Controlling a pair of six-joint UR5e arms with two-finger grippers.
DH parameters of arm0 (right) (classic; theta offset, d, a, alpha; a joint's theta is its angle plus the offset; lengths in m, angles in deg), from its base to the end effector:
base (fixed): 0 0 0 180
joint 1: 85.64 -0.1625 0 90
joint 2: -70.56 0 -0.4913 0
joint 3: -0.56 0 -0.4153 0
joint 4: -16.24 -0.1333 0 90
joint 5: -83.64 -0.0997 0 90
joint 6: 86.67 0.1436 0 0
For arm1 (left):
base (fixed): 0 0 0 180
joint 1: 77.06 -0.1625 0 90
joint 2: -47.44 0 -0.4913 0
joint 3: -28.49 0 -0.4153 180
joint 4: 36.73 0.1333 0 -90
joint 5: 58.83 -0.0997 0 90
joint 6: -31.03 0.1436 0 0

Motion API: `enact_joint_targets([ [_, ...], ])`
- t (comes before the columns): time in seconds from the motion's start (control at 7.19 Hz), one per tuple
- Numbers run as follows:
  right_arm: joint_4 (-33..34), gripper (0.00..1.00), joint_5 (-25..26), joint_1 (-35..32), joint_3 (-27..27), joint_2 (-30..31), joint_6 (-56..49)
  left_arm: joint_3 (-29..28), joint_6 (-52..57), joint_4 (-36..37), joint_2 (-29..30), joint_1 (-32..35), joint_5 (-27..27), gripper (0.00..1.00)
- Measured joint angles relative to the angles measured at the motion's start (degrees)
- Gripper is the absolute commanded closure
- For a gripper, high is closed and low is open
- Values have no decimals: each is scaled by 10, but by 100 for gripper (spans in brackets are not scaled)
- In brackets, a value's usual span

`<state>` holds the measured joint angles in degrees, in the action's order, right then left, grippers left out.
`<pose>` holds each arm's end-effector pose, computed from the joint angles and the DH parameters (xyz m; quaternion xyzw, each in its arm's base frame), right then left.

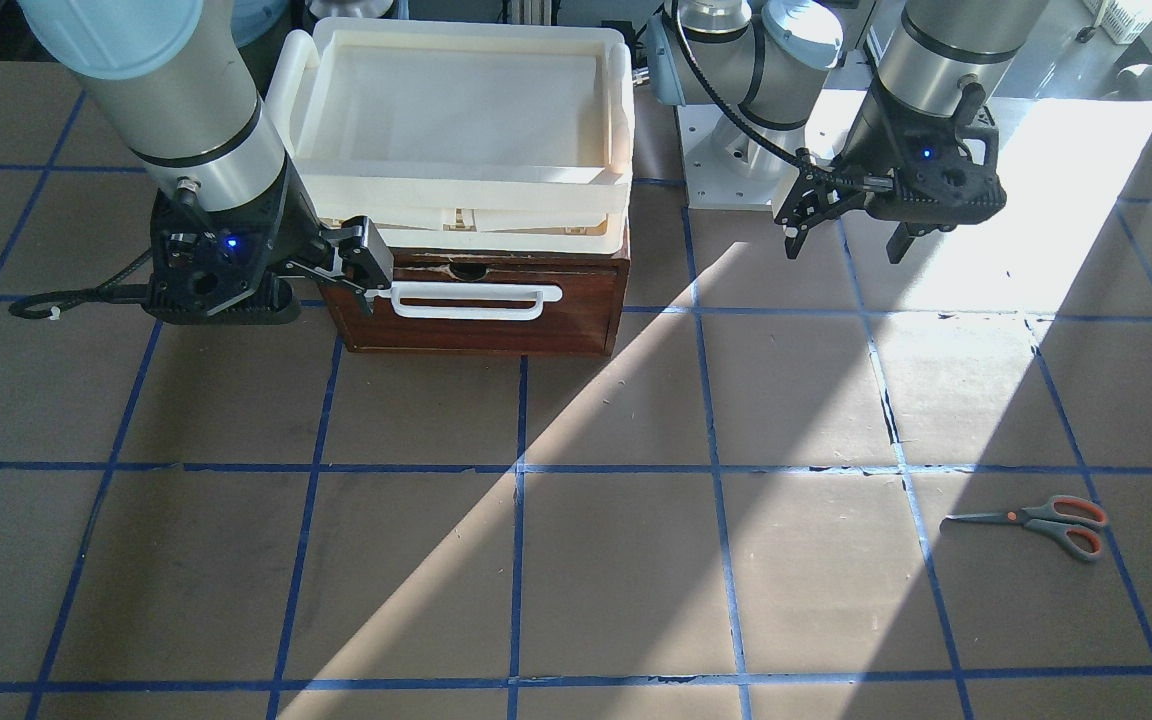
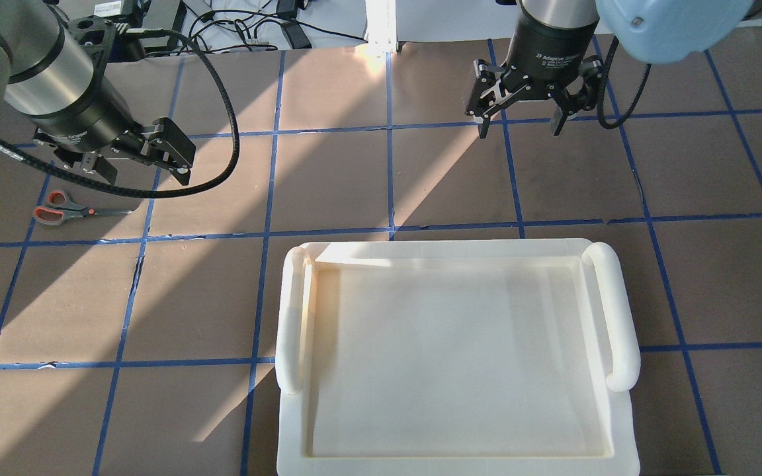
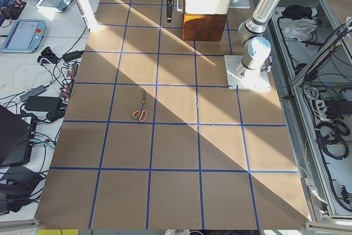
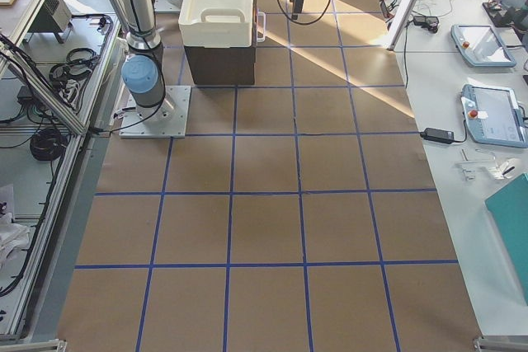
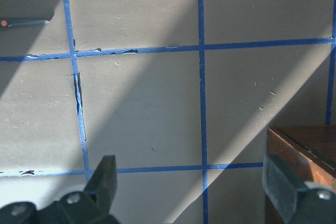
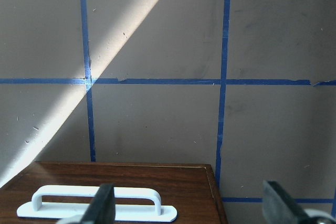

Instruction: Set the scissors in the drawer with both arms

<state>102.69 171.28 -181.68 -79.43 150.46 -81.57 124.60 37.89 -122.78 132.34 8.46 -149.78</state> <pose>0.2007 -0.5739 0.4960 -0.0075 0.9993 0.0336 0.0174 -0.0931 -0.4873 0.5063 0.0205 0.9994 -0.0247 0.0108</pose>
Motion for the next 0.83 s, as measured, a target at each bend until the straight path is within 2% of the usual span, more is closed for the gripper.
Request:
enact_joint_targets([
  [0.56,0,0,-7,-2,-2,4,-15,1,15,1,1,-2,1,0],
  [0.83,0,0,-45,-10,-12,-7,-120,0,108,5,6,-26,2,0],
])
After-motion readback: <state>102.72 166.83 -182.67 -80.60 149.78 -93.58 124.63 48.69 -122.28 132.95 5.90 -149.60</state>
